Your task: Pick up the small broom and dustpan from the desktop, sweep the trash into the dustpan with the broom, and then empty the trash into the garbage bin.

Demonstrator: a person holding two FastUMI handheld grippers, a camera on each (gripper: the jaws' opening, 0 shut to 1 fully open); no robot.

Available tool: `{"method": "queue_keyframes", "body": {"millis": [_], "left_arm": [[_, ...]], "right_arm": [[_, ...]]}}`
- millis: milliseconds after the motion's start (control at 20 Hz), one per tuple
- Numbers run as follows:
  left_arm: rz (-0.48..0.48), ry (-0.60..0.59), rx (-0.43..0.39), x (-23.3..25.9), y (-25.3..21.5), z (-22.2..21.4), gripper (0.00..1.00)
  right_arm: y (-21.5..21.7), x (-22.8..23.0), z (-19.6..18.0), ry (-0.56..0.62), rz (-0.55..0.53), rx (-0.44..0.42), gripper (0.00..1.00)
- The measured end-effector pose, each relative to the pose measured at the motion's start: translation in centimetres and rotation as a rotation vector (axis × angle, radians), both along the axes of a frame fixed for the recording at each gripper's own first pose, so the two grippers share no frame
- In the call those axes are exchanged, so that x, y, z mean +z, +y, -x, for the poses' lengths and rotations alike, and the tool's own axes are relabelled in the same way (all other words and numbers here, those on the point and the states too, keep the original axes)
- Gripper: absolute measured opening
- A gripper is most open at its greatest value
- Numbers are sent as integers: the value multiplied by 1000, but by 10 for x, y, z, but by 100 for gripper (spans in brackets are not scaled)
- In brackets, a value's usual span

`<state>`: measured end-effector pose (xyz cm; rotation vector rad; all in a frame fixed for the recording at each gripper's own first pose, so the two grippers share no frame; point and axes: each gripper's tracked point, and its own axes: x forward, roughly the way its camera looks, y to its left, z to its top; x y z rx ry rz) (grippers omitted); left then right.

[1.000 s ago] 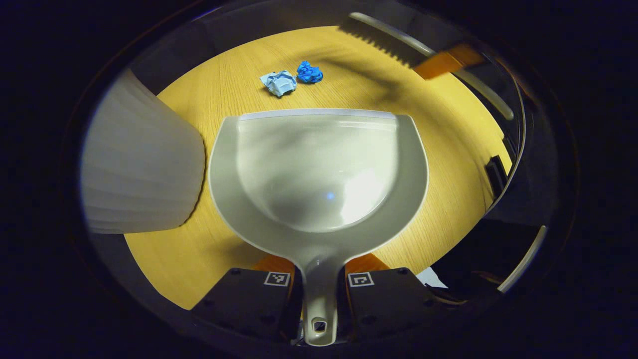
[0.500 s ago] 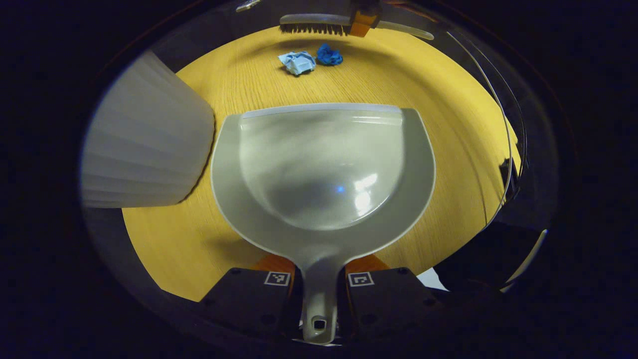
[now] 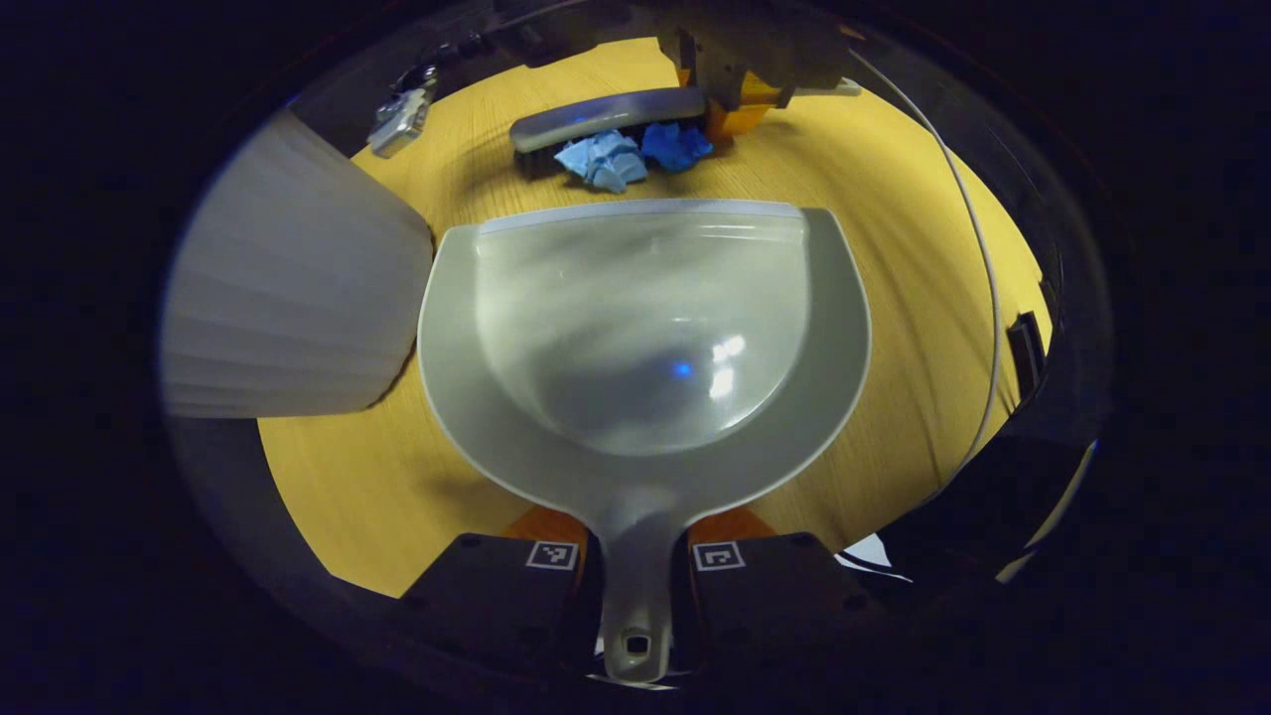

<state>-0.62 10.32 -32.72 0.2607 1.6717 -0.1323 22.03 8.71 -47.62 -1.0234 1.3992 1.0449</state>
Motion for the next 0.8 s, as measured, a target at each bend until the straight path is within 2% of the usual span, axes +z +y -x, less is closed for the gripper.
{"method": "queue_keyframes", "body": {"millis": [50,100,250,300,350,500,700,800], "left_arm": [[14,-28,-29,11,0,5,26],[14,-13,-31,0,2,1,26],[-8,23,-20,2,1,2,26],[-5,17,-25,2,-1,0,25],[-4,17,-29,2,1,2,25],[-5,-25,-45,-2,2,-1,26],[18,-135,-71,4,-2,-14,25],[27,-212,-93,11,-5,-23,26]], "right_arm": [[2,3,15,77,-25,-17,20],[-2,4,12,125,-45,-56,19],[18,19,34,378,-180,-303,20],[23,24,41,457,-218,-365,20],[24,27,49,509,-237,-369,20],[17,21,25,426,-288,-416,19],[0,58,12,401,-455,-564,19],[-11,85,2,351,-572,-677,19]]}}
